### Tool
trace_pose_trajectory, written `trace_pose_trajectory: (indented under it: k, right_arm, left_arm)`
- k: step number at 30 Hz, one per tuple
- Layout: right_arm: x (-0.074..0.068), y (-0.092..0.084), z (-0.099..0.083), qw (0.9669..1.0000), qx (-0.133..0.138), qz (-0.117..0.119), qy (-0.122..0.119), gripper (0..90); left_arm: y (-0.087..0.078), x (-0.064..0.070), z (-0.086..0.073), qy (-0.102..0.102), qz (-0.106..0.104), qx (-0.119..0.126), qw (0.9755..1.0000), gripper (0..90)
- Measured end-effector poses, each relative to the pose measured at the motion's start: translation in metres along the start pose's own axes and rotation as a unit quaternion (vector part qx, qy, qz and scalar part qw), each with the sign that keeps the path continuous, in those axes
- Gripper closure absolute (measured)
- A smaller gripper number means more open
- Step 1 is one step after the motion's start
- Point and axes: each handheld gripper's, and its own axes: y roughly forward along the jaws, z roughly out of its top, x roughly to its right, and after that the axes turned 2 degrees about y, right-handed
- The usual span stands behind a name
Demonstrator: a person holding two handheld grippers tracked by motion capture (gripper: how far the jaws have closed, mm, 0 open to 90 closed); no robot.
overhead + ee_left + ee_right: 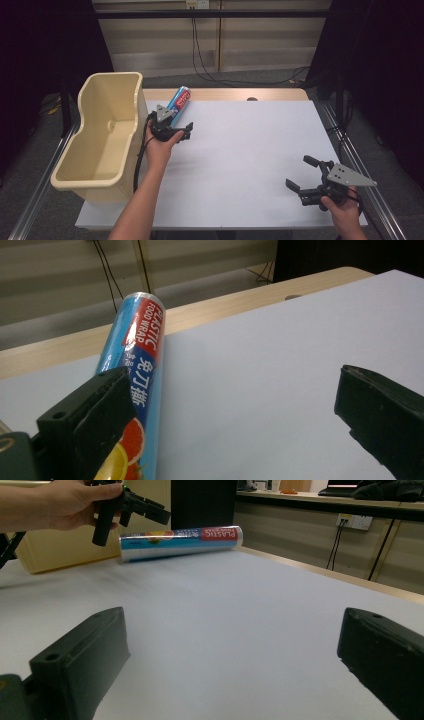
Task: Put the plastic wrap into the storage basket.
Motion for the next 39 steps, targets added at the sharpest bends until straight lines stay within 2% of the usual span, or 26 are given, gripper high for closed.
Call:
trace_pose_trajectory:
  k: [2, 7, 8, 11, 12, 16, 22, 27, 31, 33, 34, 35, 36, 38, 39]
  right_arm:
    - [0.000, 0.000, 0.000, 1.0000, -0.001, 0.000, -0.001, 0.0]
    - [0.000, 0.000, 0.000, 1.0000, -0.001, 0.002, -0.001, 0.0]
    - [0.000, 0.000, 0.000, 1.0000, 0.000, 0.002, -0.001, 0.0]
    - [0.001, 0.000, 0.000, 1.0000, 0.000, 0.002, 0.001, 0.0]
    - [0.001, 0.000, 0.000, 1.0000, 0.000, 0.002, 0.001, 0.0]
    - [0.001, -0.001, 0.000, 1.0000, 0.000, 0.001, 0.001, 0.0]
    - [0.001, -0.001, 0.000, 1.0000, 0.000, 0.002, 0.003, 0.0]
    - [0.002, -0.001, -0.001, 1.0000, -0.002, 0.004, 0.006, 0.0]
    - [0.001, 0.000, -0.002, 0.9999, -0.003, 0.009, 0.005, 0.0]
    - [0.000, 0.000, -0.001, 0.9999, -0.003, 0.011, 0.005, 0.0]
    - [0.000, 0.000, -0.001, 0.9999, -0.003, 0.010, 0.004, 0.0]
    - [0.000, 0.000, -0.001, 0.9999, -0.003, 0.010, 0.004, 0.0]
    - [0.000, 0.000, -0.002, 0.9999, -0.003, 0.011, 0.003, 0.0]
    - [0.000, 0.000, -0.002, 0.9999, -0.005, 0.013, 0.003, 0.2]
    - [0.000, 0.001, -0.002, 0.9999, -0.006, 0.014, 0.003, 0.2]
  left_arm:
    - [0.003, -0.002, 0.001, 0.005, 0.003, -0.010, 0.9999, 2.0]
    - [0.010, -0.007, 0.003, -0.008, 0.007, -0.017, 0.9998, 0.3]
    - [0.012, -0.009, 0.003, -0.018, 0.004, -0.024, 0.9995, 0.0]
    - [0.015, -0.011, 0.002, -0.023, 0.009, -0.037, 0.9990, 0.0]
    - [0.018, -0.013, 0.004, -0.022, 0.019, -0.049, 0.9984, 0.0]
    - [0.021, -0.017, 0.007, -0.030, 0.035, -0.056, 0.9974, 0.0]
    - [0.031, -0.028, 0.006, -0.022, 0.061, -0.110, 0.9918, 0.1]
    - [0.036, -0.031, 0.005, -0.019, 0.065, -0.125, 0.9898, 2.0]
    - [0.039, -0.033, 0.001, -0.005, 0.068, -0.145, 0.9871, 2.6]
    - [0.041, -0.034, 0.000, -0.012, 0.070, -0.140, 0.9877, 2.8]
    - [0.041, -0.035, 0.000, -0.006, 0.070, -0.147, 0.9866, 2.9]
    - [0.041, -0.035, 0.000, -0.006, 0.070, -0.147, 0.9866, 3.3]
    - [0.042, -0.038, 0.000, 0.000, 0.071, -0.159, 0.9847, 3.3]
    - [0.042, -0.038, -0.001, -0.005, 0.072, -0.158, 0.9848, 3.4]
    - [0.043, -0.041, -0.002, -0.008, 0.073, -0.165, 0.9835, 3.6]
